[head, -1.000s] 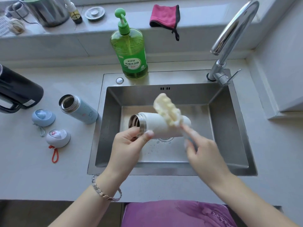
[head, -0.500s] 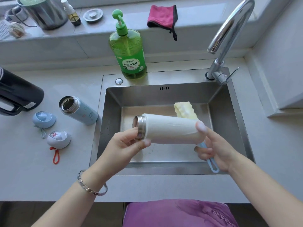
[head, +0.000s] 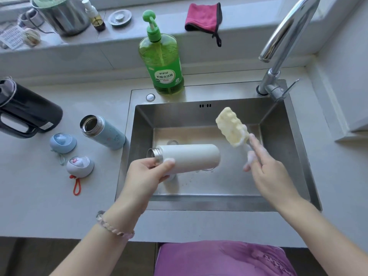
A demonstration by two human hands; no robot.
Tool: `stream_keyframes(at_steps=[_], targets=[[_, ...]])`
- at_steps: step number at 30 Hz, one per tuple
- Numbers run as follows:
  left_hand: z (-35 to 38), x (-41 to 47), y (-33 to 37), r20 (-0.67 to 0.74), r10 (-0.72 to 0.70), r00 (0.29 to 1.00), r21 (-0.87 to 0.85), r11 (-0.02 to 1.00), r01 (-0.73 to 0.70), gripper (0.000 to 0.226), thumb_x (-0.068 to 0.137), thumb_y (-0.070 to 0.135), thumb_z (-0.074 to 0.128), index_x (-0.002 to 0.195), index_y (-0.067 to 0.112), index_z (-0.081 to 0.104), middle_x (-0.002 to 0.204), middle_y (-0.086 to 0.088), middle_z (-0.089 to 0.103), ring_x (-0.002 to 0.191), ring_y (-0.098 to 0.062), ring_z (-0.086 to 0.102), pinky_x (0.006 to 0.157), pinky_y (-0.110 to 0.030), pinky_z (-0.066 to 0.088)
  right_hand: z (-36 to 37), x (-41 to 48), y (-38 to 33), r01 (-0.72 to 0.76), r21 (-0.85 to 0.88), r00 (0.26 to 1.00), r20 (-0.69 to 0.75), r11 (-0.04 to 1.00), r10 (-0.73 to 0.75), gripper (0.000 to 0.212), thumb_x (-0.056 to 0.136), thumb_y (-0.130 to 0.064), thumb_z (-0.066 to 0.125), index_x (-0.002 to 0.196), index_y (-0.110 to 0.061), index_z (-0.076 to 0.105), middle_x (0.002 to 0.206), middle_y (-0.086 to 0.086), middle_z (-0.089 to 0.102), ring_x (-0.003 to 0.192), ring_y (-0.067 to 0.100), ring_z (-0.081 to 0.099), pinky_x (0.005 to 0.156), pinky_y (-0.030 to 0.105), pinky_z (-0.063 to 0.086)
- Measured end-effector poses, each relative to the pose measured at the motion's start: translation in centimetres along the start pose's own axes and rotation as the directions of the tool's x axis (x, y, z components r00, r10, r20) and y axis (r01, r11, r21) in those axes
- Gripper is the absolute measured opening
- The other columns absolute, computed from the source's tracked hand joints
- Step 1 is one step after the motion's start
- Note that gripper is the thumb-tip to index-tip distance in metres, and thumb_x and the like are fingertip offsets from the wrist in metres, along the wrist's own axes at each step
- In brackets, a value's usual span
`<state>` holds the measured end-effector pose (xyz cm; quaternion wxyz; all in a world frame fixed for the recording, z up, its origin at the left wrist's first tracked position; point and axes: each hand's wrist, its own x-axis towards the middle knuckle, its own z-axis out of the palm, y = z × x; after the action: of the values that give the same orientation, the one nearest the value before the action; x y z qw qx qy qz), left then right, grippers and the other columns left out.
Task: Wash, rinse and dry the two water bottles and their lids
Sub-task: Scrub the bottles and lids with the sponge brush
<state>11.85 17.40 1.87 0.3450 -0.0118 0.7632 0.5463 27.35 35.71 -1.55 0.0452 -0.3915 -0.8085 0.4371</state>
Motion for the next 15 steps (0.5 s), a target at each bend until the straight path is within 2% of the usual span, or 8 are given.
stream_keyframes(at_steps=[2,5,6,8,9,11,13,15], targets=[[0.2,-0.3,-0.5,-0.051,0.134,0.99,0.106,0.986,-0.128,0.011,0.081,0.014,0.07,0.07,0.017,0.071,0.075,-0.007,0.068,0.076,-0.019,0.061,0.086,-0.042,0.052,1.2,-1.3,-0.2,0.111,-0.127,0.994,0.021,0.986,-0.109,0.05,0.098,-0.019,0.035,0.143,-0.038,0.026,0.089,0.01,0.067,0.084,0.032,0.057,0.07,0.038,0.037],[0.6,-0.9,-0.9,-0.056,0.225,0.973,0.092,0.971,-0.22,0.018,0.076,0.036,0.074,0.064,0.023,0.07,0.072,-0.004,0.067,0.075,-0.018,0.057,0.082,-0.042,0.049,4.6,-4.7,-2.2,0.401,-0.067,0.914,0.094,0.914,-0.394,0.052,0.095,-0.026,0.034,0.143,-0.043,0.022,0.082,0.007,0.067,0.071,0.031,0.06,0.059,0.04,0.041],[0.6,-1.1,-0.8,-0.042,0.234,0.971,0.064,0.971,-0.231,0.017,0.075,0.038,0.074,0.066,0.024,0.072,0.074,-0.005,0.069,0.076,-0.019,0.057,0.083,-0.043,0.049,4.9,-5.6,-2.9,0.422,-0.055,0.9,0.147,0.905,-0.411,0.051,0.094,-0.031,0.031,0.142,-0.043,0.021,0.079,0.005,0.066,0.065,0.03,0.06,0.052,0.038,0.044],[0.6,-1.5,-1.0,-0.027,0.252,0.967,0.025,0.968,-0.251,0.01,0.078,0.035,0.072,0.074,0.026,0.075,0.08,-0.011,0.07,0.079,-0.02,0.058,0.085,-0.045,0.049,4.3,-4.3,-2.4,0.405,-0.111,0.914,0.033,0.907,-0.404,0.045,0.095,-0.03,0.033,0.138,-0.041,0.035,0.084,0.006,0.069,0.07,0.032,0.062,0.052,0.038,0.048],[0.6,-1.8,-1.1,-0.022,0.273,0.962,0.039,0.962,-0.272,0.012,0.079,0.033,0.071,0.074,0.023,0.074,0.079,-0.011,0.068,0.078,-0.019,0.057,0.081,-0.04,0.05,3.7,-3.1,-1.9,0.301,-0.11,0.951,-0.037,0.947,-0.307,0.042,0.096,-0.025,0.036,0.136,-0.037,0.043,0.09,0.01,0.07,0.079,0.034,0.063,0.059,0.04,0.048],[0.8,-2.2,-1.1,-0.027,0.327,0.945,0.093,0.942,-0.324,0.015,0.082,0.025,0.067,0.07,0.016,0.07,0.072,-0.006,0.064,0.072,-0.014,0.053,0.07,-0.027,0.045,2.9,-2.0,-1.3,0.082,-0.03,0.997,0.005,0.996,-0.082,0.039,0.098,-0.018,0.039,0.134,-0.03,0.048,0.095,0.011,0.071,0.087,0.026,0.062,0.072,0.036,0.045],[1.2,-2.2,-1.1,-0.037,0.335,0.941,0.1,0.939,-0.33,0.016,0.083,0.02,0.065,0.069,0.014,0.07,0.069,-0.006,0.064,0.071,-0.015,0.053,0.068,-0.028,0.043,3.1,-3.3,-2.6,0.137,0.115,0.983,0.106,0.984,-0.149,0.04,0.097,-0.015,0.043,0.129,-0.037,0.05,0.07,0.0,0.062,0.06,0.007,0.052,0.062,0.025,0.039],[1.4,-2.0,-1.1,-0.03,0.311,0.95,0.024,0.95,-0.31,0.012,0.08,0.027,0.068,0.073,0.021,0.076,0.074,-0.008,0.07,0.077,-0.021,0.059,0.078,-0.037,0.05,3.6,-5.1,-4.2,0.197,0.244,0.949,0.193,0.95,-0.247,0.046,0.095,-0.011,0.043,0.114,-0.053,0.046,0.059,-0.004,0.046,0.051,0.008,0.036,0.054,0.02,0.031]])
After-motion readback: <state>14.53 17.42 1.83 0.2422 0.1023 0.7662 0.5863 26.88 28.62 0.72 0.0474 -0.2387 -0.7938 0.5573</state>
